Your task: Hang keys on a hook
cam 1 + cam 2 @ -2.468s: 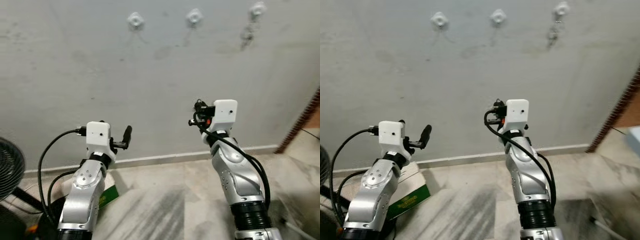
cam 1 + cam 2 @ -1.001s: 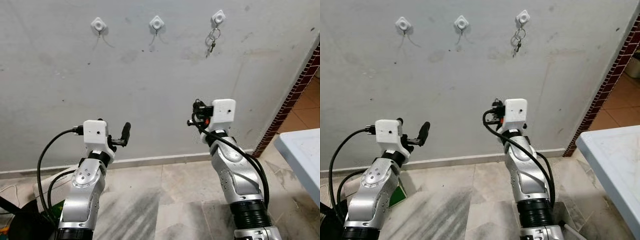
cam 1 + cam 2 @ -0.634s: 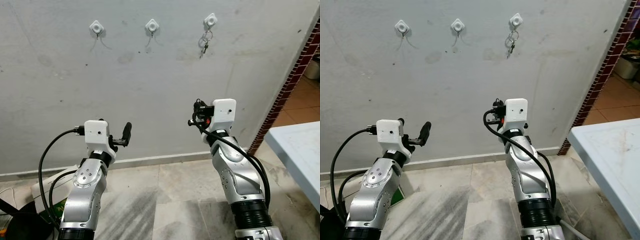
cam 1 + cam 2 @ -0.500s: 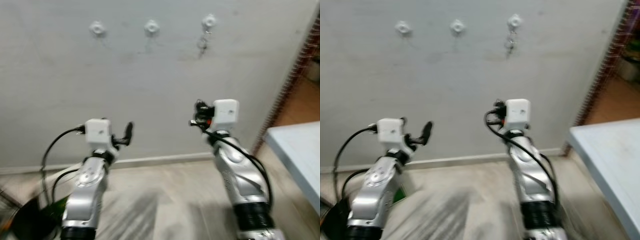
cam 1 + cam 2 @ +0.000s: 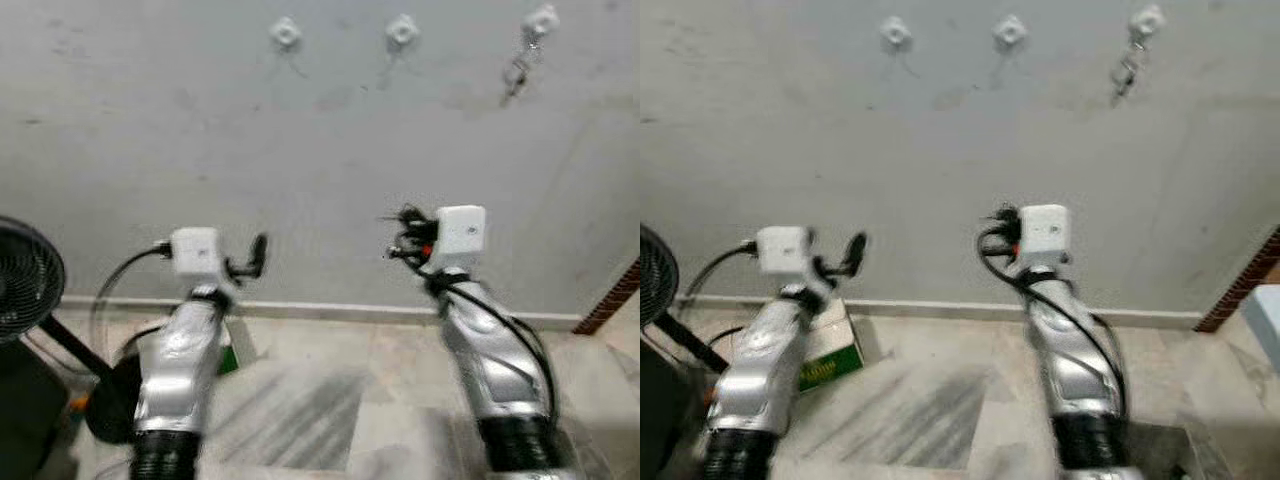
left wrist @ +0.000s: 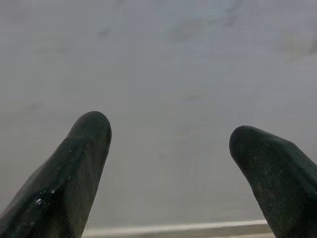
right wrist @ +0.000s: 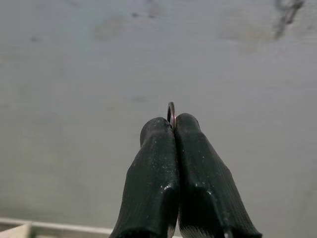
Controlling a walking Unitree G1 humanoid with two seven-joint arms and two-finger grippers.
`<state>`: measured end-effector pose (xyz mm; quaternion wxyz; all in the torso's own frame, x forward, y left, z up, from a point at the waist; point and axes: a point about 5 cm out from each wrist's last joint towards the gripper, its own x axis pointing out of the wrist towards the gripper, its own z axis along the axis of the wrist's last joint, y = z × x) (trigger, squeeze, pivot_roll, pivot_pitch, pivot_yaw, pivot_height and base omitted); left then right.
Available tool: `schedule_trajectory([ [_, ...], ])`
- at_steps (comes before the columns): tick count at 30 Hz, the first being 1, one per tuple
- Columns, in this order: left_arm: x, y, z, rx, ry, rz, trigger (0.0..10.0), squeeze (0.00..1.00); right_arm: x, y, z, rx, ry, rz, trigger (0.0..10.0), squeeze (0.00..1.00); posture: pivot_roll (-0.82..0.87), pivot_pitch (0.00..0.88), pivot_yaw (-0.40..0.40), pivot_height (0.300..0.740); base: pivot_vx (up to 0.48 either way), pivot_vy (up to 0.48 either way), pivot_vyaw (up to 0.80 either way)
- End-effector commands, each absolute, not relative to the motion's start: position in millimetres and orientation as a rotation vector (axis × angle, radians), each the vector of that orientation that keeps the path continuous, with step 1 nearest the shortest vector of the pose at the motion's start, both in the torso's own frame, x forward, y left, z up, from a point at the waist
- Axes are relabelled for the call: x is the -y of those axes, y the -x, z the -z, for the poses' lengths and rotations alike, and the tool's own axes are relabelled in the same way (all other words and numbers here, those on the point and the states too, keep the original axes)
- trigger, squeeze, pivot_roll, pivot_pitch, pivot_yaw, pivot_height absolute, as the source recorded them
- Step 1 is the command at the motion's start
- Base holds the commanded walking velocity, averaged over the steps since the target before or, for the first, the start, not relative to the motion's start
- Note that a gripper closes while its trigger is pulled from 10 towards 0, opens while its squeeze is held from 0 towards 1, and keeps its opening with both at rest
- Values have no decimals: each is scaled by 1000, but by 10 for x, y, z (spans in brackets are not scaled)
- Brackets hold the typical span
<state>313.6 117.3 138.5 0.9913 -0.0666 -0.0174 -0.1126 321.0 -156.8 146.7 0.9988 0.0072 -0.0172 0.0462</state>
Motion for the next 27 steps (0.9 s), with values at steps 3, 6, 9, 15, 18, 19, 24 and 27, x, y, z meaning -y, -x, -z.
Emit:
schedule_trajectory([
  [3,-1473,-3062,-1243,-6,89,145,10000,0,1394,-3276,-1580,76,-29,-139,10000,0,-33,0,81,740,0,0,0],
  [6,-1515,-3049,-1203,-11,84,131,10000,0,1372,-3278,-1595,81,-29,-141,10000,0,-31,0,70,740,0,0,0],
  [9,-1510,-3055,-1214,0,95,123,10000,0,1342,-3282,-1620,88,-27,-160,10000,0,-29,0,61,740,0,0,0],
  [15,-1446,-3047,-1227,3,103,136,10000,0,1370,-3321,-1662,98,-29,-149,10000,0,-26,0,66,740,0,0,0],
  [18,-1446,-3034,-1226,2,103,138,10000,0,1357,-3308,-1677,105,-31,-148,10000,0,-24,0,69,740,0,0,0],
  [19,-1449,-3033,-1222,1,104,137,10000,0,1353,-3303,-1677,106,-33,-149,10000,0,-24,0,69,740,0,0,0],
  [24,-1441,-3018,-1215,-3,107,139,10000,0,1345,-3289,-1660,96,-51,-147,10000,0,-20,0,70,740,0,0,0],
  [27,-1428,-3011,-1217,-3,106,143,10000,0,1336,-3290,-1652,89,-50,-151,10000,0,-17,3,68,740,0,0,0],
])
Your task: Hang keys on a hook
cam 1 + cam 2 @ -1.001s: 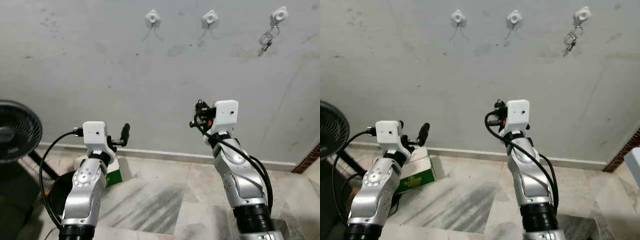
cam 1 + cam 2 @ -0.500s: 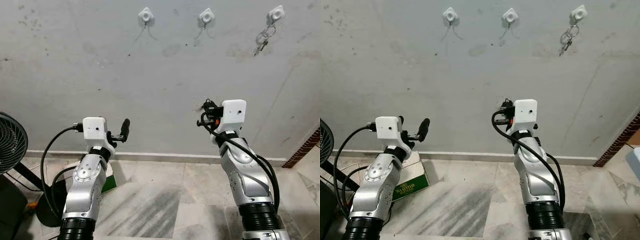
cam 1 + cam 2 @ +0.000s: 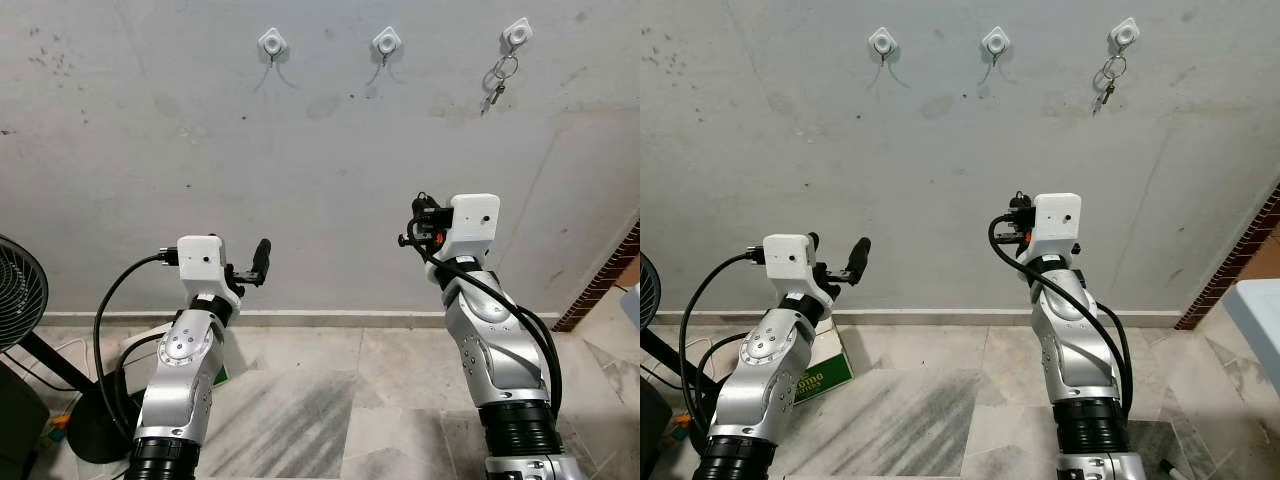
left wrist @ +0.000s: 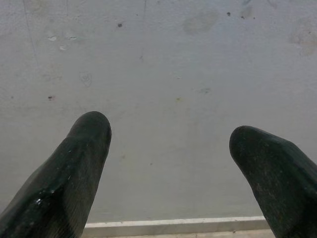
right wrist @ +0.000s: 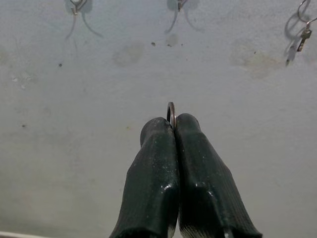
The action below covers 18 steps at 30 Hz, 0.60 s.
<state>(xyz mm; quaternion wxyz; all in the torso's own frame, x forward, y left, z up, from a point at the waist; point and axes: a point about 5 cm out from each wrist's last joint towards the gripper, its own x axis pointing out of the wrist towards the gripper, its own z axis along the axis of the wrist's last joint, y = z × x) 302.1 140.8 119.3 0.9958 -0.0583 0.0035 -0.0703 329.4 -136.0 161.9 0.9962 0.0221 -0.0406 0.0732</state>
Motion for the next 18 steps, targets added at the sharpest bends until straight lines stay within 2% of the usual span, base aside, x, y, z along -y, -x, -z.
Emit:
schedule_trajectory([
  [1,-1425,-3009,-1216,-3,105,144,10000,0,1334,-3289,-1650,87,-52,-153,10000,0,-14,4,67,740,0,0,-800],
  [12,-1476,-2966,-1217,-3,98,127,10000,0,1304,-3294,-1643,83,-54,-165,10000,0,1,5,61,740,0,0,-800],
  [18,-1477,-2945,-1221,0,93,122,10000,0,1295,-3273,-1641,83,-61,-172,10000,0,3,10,60,740,0,0,-505],
])
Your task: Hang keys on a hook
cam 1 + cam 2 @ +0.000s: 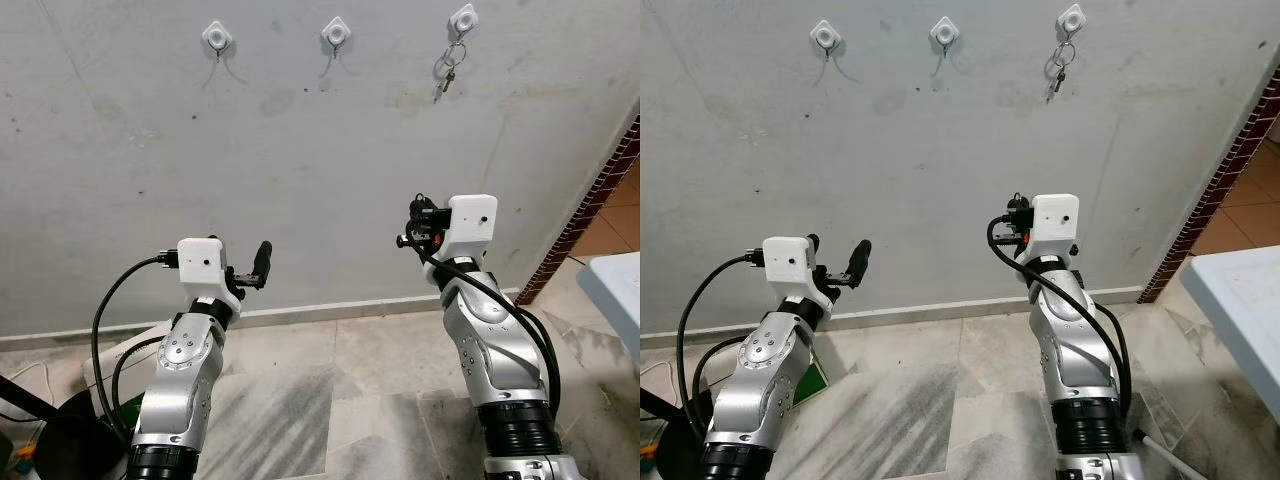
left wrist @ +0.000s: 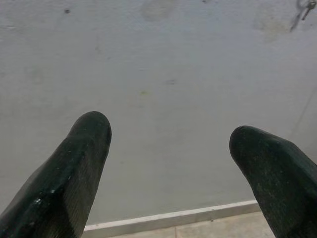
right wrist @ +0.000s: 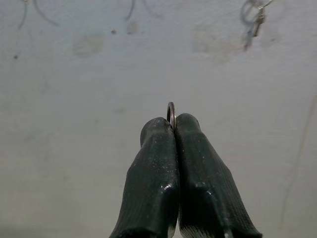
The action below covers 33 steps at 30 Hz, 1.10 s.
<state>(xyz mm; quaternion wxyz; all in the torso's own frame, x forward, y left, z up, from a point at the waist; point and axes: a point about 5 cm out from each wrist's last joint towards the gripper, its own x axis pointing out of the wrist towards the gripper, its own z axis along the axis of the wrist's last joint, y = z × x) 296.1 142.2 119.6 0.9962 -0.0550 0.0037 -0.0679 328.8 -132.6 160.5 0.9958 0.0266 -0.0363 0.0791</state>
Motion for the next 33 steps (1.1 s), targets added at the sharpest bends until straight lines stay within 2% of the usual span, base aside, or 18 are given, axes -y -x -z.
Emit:
schedule_trajectory([
  [1,-1477,-2933,-1232,4,95,127,10000,0,1291,-3265,-1642,84,-58,-174,10000,0,4,16,58,740,0,0,0],
  [8,-1492,-2849,-1304,27,106,147,10000,0,1273,-3204,-1670,94,-53,-179,10000,0,11,37,52,740,0,0,0],
  [33,-1501,-2814,-1291,-5,101,162,10000,0,1189,-3193,-1754,111,-46,-190,10000,0,14,63,55,740,332,0,0],
])
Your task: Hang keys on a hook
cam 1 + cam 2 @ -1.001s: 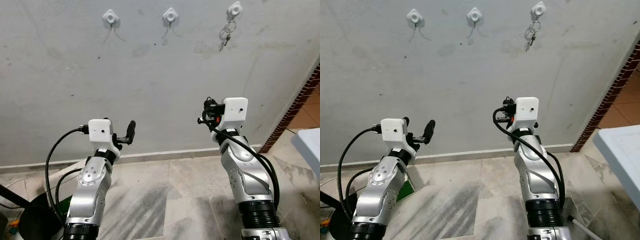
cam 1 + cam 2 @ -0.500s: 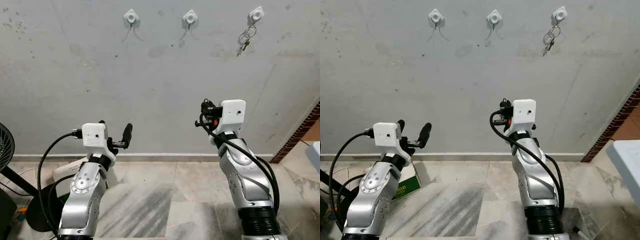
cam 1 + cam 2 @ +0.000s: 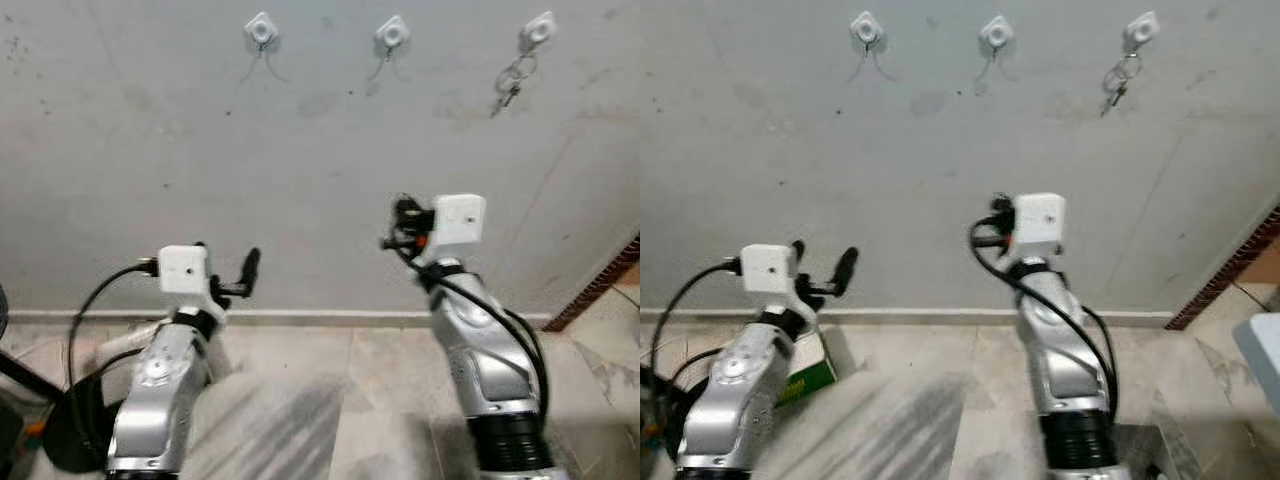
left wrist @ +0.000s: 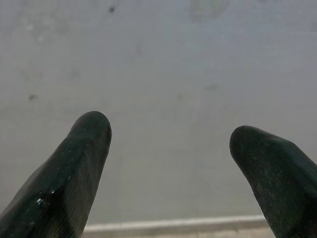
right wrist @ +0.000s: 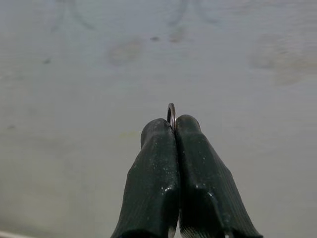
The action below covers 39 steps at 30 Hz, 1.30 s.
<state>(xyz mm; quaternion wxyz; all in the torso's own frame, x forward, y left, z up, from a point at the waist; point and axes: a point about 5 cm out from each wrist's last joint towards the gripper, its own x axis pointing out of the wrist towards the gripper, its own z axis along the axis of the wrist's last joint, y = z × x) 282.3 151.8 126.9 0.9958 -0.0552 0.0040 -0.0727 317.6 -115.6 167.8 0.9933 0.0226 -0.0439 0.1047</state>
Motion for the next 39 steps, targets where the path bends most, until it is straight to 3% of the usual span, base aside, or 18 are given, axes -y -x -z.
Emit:
schedule_trajectory([
  [1,-1499,-2815,-1294,-5,100,163,10000,0,1183,-3200,-1761,114,-47,-191,10000,0,17,62,57,740,345,0,0],
  [39,-1499,-2799,-1276,-27,75,175,10000,0,1142,-3214,-1748,115,-51,-196,10000,0,36,56,66,740,323,0,0],
])
